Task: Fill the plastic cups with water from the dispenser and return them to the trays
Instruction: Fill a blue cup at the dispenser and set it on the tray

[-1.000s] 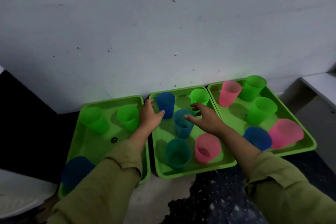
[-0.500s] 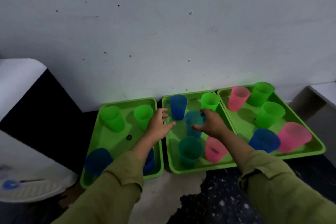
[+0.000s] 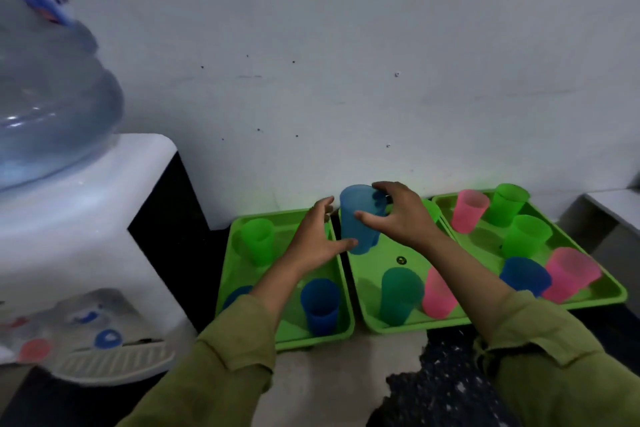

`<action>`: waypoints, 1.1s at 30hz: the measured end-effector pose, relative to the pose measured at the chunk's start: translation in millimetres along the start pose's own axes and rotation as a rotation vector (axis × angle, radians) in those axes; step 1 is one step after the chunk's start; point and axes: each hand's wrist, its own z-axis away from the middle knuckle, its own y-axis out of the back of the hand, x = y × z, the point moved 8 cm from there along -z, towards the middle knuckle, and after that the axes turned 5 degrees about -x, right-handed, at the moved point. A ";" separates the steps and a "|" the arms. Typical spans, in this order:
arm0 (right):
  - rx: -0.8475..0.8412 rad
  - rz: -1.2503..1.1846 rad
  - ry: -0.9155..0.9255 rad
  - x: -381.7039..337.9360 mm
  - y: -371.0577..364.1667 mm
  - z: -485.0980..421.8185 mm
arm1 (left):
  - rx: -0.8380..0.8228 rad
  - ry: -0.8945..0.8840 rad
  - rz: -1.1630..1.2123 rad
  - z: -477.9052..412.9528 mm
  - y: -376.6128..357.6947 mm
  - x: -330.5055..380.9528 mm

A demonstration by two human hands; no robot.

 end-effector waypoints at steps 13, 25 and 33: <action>-0.038 -0.217 0.077 -166.3 -94.4 77.0 | 0.151 -0.103 0.206 152.0 123.1 -20.2; -0.188 -0.264 0.024 -249.7 -229.3 128.8 | 0.190 0.120 0.073 280.3 201.1 -156.3; -0.365 -0.115 0.091 -289.6 -305.6 137.1 | 0.267 0.367 0.045 322.5 253.6 -238.3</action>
